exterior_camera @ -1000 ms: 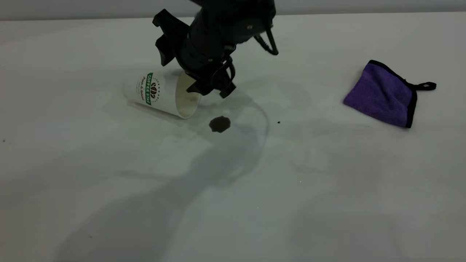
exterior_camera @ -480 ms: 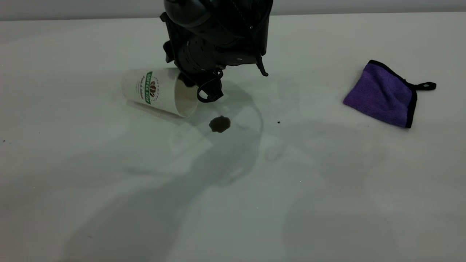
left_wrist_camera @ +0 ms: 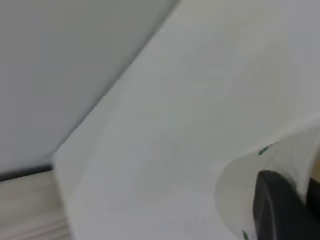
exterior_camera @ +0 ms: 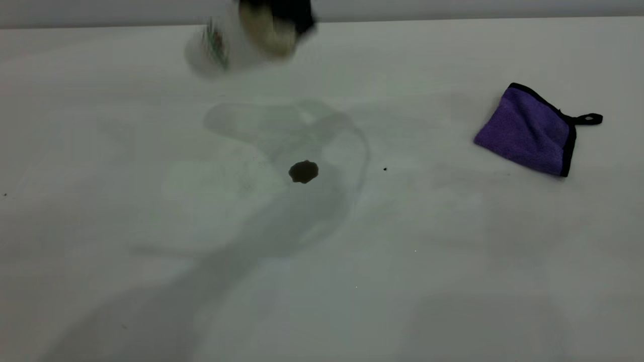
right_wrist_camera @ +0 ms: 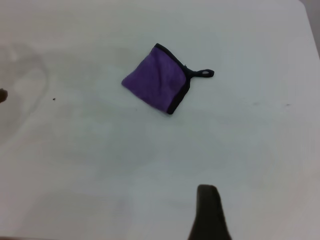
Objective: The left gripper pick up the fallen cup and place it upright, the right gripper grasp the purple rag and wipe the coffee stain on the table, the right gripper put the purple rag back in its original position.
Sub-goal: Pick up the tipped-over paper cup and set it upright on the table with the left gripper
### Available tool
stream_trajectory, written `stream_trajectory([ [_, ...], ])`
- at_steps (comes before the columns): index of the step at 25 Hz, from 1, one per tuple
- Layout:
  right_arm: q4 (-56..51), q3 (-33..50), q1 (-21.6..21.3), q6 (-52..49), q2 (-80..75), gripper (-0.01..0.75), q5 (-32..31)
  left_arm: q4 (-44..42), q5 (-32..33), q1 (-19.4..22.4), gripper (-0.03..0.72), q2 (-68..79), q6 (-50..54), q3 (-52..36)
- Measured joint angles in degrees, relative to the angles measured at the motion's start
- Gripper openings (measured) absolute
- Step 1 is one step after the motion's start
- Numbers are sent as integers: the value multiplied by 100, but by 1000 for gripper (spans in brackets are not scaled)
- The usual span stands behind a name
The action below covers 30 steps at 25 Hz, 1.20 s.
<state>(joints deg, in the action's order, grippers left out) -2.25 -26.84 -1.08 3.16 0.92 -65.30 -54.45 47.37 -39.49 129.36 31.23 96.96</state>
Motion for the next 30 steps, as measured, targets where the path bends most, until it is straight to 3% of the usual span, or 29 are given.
stream_trajectory([
  [7, 0, 0, 0, 0, 0, 588, 0, 2839, -947, 1203, 22, -774, -1642, 0],
  [14, 0, 0, 0, 0, 0, 588, 0, 4502, -2258, 1985, 22, -525, -2606, -351],
  [18, 0, 0, 0, 0, 0, 588, 0, 4966, -3206, 2208, 22, -339, -2765, -917],
  [24, 0, 0, 0, 0, 0, 588, 0, 5116, -4779, 2223, 22, -187, -2559, -1757],
  [30, 0, 0, 0, 0, 0, 588, 0, 5129, -5474, 2227, 23, -135, -2174, -2223],
])
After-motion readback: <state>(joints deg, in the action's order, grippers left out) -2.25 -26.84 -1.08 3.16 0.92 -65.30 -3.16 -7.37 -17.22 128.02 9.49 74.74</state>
